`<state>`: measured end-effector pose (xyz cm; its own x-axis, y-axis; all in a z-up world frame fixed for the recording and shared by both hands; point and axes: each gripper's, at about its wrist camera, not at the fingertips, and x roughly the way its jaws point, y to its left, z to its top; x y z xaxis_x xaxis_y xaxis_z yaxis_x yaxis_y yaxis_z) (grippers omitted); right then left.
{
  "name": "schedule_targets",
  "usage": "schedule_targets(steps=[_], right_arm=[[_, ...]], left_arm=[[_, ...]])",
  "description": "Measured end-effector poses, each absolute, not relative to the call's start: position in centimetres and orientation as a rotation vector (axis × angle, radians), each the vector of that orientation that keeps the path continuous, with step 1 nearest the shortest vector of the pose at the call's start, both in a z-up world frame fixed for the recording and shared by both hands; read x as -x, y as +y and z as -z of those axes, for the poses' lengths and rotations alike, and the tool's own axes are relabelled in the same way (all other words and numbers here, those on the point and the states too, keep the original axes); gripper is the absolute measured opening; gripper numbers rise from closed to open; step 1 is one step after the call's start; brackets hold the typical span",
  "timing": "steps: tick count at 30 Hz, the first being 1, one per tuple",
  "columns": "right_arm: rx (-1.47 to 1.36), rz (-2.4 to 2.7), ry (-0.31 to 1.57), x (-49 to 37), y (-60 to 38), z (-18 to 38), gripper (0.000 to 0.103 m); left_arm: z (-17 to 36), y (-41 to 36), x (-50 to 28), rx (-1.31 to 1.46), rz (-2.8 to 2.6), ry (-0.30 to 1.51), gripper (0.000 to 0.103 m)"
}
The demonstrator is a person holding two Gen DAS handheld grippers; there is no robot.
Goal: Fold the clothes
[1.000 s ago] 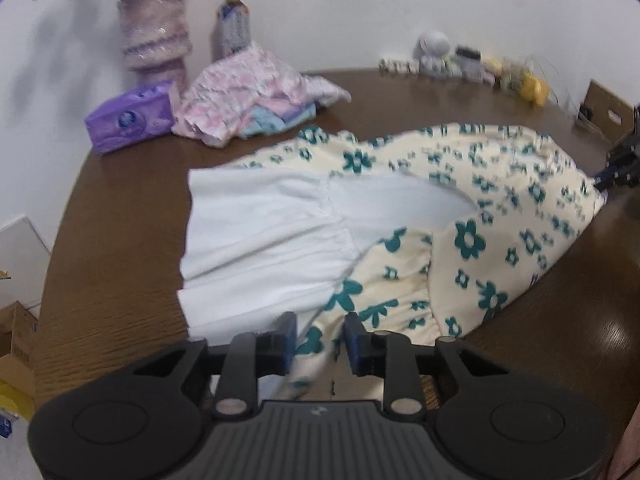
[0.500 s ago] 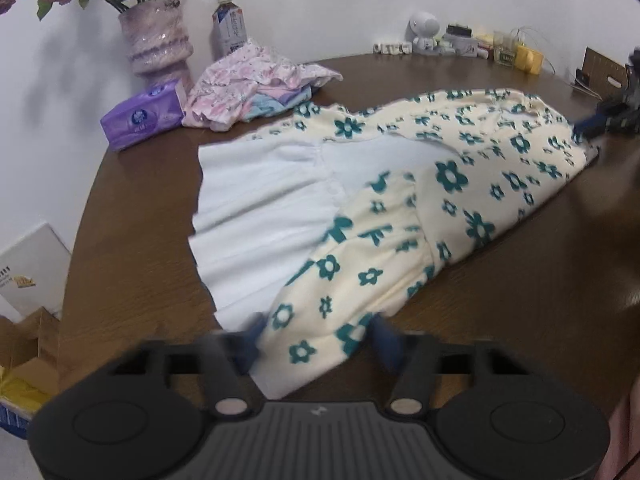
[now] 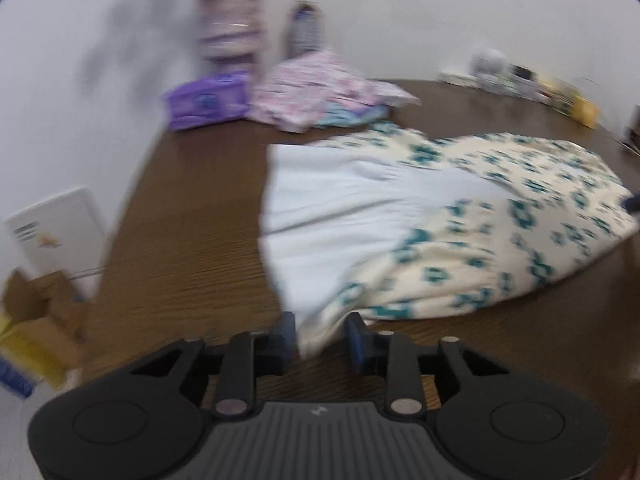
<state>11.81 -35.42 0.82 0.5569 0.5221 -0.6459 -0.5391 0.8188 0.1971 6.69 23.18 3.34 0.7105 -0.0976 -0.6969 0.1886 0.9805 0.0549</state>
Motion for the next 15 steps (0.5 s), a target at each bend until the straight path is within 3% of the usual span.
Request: schedule_targets(steps=[5, 9, 15], right_arm=[[0.019, -0.608, 0.714, -11.1, -32.5, -1.6, 0.026], [0.049, -0.592, 0.666, -10.3, -28.3, -2.3, 0.046], [0.090, -0.550, 0.624, -10.0, -22.3, -2.5, 0.047]], left_arm=[[-6.0, 20.3, -4.0, -0.154, 0.042, 0.582, 0.052], [-6.5, 14.0, -3.9, -0.171, 0.251, 0.490, 0.057], [-3.9, 6.2, -6.7, -0.215, 0.416, 0.516, 0.056]])
